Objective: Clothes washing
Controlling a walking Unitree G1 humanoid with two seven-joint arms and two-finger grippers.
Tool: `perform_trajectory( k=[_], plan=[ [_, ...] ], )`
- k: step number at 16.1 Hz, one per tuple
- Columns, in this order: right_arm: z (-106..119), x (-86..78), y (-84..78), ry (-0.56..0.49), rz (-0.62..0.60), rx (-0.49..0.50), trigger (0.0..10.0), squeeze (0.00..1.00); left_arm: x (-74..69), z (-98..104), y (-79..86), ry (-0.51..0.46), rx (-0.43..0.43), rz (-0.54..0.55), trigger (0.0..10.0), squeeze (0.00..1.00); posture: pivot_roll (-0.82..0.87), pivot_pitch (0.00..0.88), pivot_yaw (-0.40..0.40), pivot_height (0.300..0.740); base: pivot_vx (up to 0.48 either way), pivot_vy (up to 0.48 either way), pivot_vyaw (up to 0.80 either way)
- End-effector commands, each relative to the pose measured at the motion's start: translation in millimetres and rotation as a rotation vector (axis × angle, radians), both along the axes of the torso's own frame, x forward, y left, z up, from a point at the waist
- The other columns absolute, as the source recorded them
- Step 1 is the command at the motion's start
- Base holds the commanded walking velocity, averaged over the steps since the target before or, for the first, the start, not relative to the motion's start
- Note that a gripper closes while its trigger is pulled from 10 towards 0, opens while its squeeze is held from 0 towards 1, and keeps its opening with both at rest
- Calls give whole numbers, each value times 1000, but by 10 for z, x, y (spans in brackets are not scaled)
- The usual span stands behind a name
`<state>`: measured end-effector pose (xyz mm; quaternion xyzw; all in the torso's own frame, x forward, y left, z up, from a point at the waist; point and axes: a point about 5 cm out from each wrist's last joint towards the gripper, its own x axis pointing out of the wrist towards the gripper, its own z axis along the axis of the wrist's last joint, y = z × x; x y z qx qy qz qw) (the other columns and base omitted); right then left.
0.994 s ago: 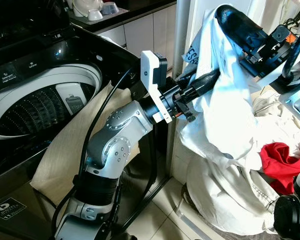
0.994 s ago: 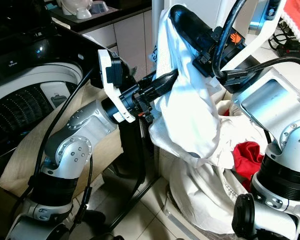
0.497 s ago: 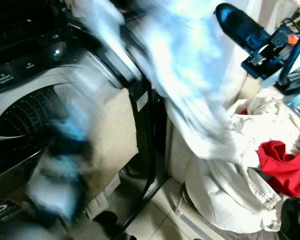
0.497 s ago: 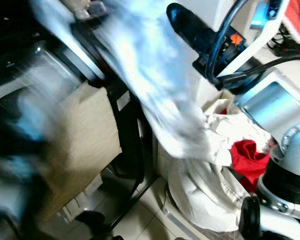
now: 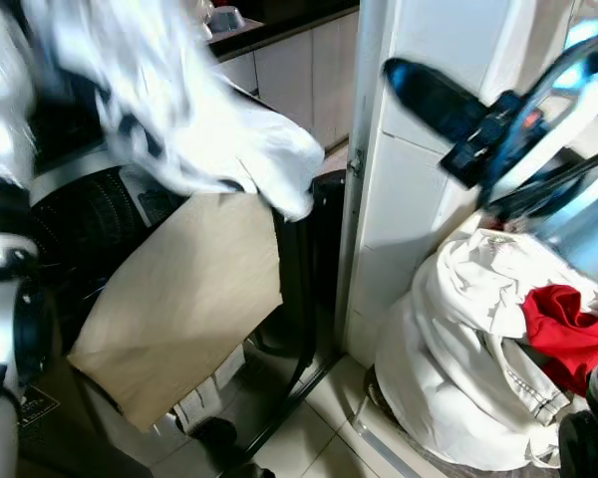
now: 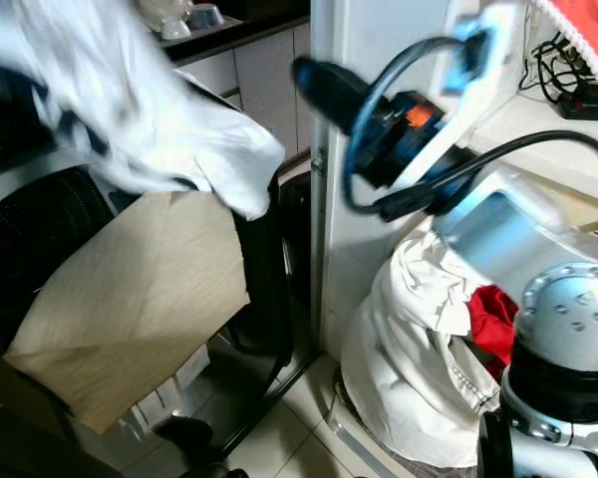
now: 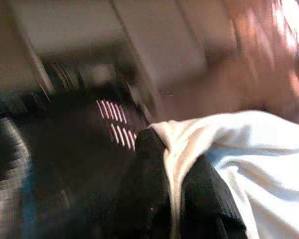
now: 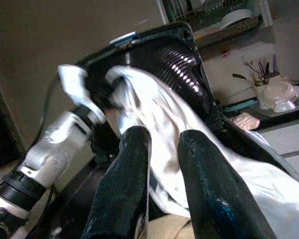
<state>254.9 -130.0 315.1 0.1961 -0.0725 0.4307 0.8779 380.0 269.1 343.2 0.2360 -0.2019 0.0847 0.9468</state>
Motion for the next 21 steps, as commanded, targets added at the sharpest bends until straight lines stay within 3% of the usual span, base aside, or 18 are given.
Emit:
perform_trajectory(
  k=[1, 2, 3, 4, 5, 6, 8, 10, 12, 18, 20, 21],
  plan=[
    [-41, -33, 59, 0, 23, -34, 10000, 0, 49, -189, 35, 100, 28, 44, 7569, 0, -178, 0, 107, 740, 0, 0, 0],
    [-107, -36, 105, 21, 29, -65, 10000, 0, 80, -475, 109, 234, 14, 91, 9961, 0, -178, 0, 107, 740, 0, 0, 0],
    [-211, -42, 164, 49, 35, -119, 10000, 0, 81, -965, 180, 462, -51, 117, 10000, 0, -177, 0, 106, 740, 0, 0, 0],
    [-279, -48, 196, 68, 38, -156, 10000, 0, 47, -1270, 183, 596, -142, 91, 10000, 0, -179, 0, 104, 740, 0, 0, 0],
    [-327, -53, 214, 81, 42, -186, 10000, 0, 19, -1419, 174, 654, -212, 66, 10000, 0, -179, 0, 104, 740, 0, 0, 0],
    [-381, -63, 231, 95, 52, -225, 10000, 0, -4, -1472, 212, 674, -246, 71, 10000, 1000, -179, 0, 104, 740, 0, 0, 0],
    [-536, -114, 287, 130, 97, -323, 10000, 0, -34, -1437, 357, 659, -301, 107, 10000, 1000, -180, 0, 98, 740, 0, 0, 0],
    [-619, -122, 314, 145, 98, -360, 10000, 0, -48, -1265, 483, 617, -302, 137, 10000, 1000, -176, 0, 96, 740, 0, 0, 0],
    [-640, -108, 315, 147, 87, -370, 10000, 0, -48, -1204, 505, 605, -301, 135, 10000, 1000, -176, 0, 96, 740, 0, 0, 0],
    [-638, 3, 238, 147, -28, -333, 10000, 0, -4, -1069, 460, 515, -287, 122, 10000, 1000, -177, 0, 103, 740, 0, 0, 0],
    [-640, 49, 196, 155, -82, -320, 10000, 0, 9, -956, 451, 428, -256, 135, 10000, 1000, -176, 0, 101, 740, 0, 0, 0],
    [-639, 120, 129, 171, -167, -297, 10000, 0, 57, -881, 306, 376, -251, 42, 10000, 1000, -173, 0, 98, 740, 0, 0, 0]
  ],
)
